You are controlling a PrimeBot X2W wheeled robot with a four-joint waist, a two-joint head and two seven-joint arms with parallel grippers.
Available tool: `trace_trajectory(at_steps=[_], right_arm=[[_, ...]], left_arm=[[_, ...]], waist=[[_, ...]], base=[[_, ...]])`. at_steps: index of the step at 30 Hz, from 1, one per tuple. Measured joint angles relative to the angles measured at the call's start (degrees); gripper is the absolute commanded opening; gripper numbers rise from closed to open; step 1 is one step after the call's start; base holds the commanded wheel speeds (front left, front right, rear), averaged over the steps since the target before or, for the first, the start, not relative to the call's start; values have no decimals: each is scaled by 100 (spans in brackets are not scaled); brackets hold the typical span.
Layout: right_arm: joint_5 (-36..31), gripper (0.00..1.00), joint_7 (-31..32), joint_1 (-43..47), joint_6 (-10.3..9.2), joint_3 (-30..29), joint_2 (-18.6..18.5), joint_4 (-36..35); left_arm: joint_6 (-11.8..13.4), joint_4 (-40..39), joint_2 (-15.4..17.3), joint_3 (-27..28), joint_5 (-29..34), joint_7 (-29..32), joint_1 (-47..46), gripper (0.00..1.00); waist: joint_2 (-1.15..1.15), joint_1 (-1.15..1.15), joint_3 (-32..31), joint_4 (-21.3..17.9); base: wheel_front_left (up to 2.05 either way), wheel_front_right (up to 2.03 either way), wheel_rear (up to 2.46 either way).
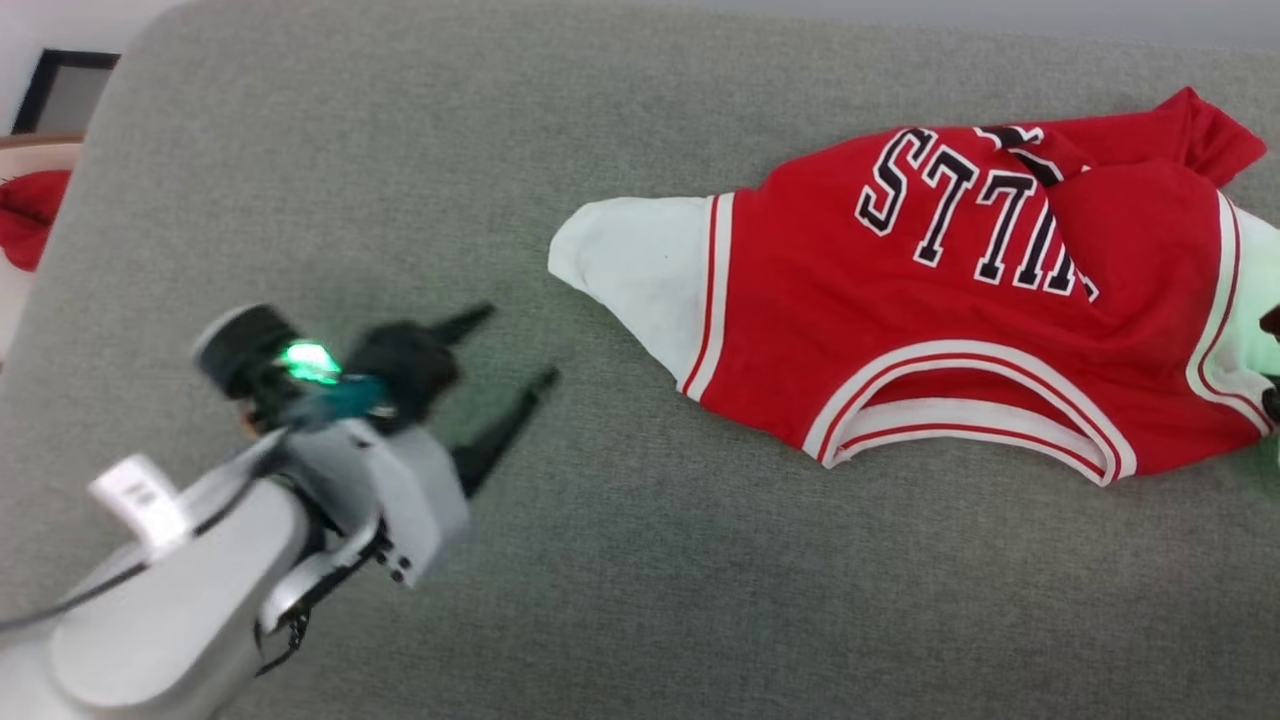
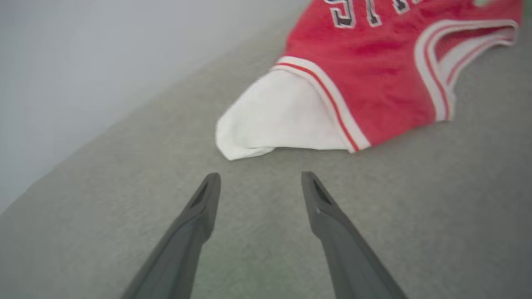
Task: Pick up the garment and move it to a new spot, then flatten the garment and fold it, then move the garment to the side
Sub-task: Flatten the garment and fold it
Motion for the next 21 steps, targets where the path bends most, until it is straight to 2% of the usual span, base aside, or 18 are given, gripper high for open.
trace_trajectory(at_steps=[4, 8, 9, 12, 18, 21], right_arm=[[-22, 0, 18, -148, -2, 16, 45, -71], [-107, 0, 94, -283, -2, 5, 56, -189], [-130, 0, 112, -299, -2, 0, 56, -224], [-197, 0, 175, -389, -2, -12, 56, -328], [-297, 0, 219, -532, -2, -47, 123, -454], [-313, 0, 237, -593, -2, -52, 169, -486]], left_arm=[[-4, -156, 431, -1664, -524, 544, -1148, 100], [-5, 11, 504, -2926, -899, 693, -2377, 100], [-7, 77, 476, -3099, -981, 702, -2579, 100], [-5, 162, 346, -3223, -1011, 926, -3054, 100], [-7, -194, 59, -3254, -579, 1894, -2842, 100], [-7, -230, 56, -3256, -498, 1981, -2846, 100]], waist=[[0, 0, 118, -61], [0, 0, 268, -115], [0, 0, 304, -129], [0, 0, 414, -174], [0, 0, 602, -295], [0, 0, 666, -357]], base=[[0, 0, 0], [0, 0, 0], [0, 0, 0], [0, 0, 0], [0, 0, 0], [0, 0, 0]])
